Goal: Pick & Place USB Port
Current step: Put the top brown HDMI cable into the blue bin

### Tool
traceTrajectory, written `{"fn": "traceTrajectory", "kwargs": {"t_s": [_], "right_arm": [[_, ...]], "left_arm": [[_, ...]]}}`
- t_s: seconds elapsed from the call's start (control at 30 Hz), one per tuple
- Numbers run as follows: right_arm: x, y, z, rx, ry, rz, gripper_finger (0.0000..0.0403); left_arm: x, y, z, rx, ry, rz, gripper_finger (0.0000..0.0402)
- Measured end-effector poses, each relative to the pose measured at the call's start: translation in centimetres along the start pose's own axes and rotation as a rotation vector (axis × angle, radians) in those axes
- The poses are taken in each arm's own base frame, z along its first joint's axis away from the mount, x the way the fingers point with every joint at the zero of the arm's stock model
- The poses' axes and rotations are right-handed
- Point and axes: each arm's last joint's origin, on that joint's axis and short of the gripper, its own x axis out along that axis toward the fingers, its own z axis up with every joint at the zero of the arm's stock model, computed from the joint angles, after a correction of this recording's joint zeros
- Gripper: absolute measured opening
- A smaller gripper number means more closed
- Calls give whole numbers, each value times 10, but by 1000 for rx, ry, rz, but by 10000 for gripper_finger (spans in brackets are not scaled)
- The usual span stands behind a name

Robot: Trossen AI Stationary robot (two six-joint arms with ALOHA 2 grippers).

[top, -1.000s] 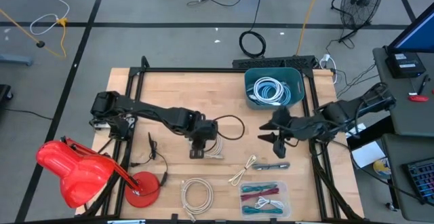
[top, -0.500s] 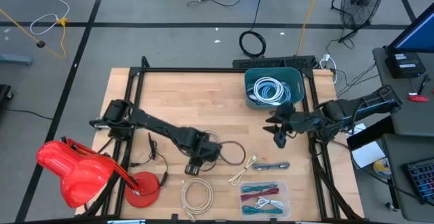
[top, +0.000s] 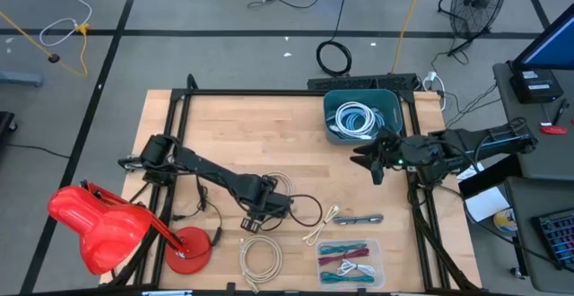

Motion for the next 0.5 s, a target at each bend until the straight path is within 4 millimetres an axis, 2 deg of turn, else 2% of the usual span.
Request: {"fn": "traceTrajectory", "kwargs": {"t_s": [0.23, 0.5], "right_arm": [[2, 0, -1, 6, -18, 16, 155], [3, -1, -1, 9, -21, 11, 155]], "left_arm": [[-1, 6, 2, 3, -20, 68, 145], [4, 9, 1, 10, -3, 39, 145]]}}
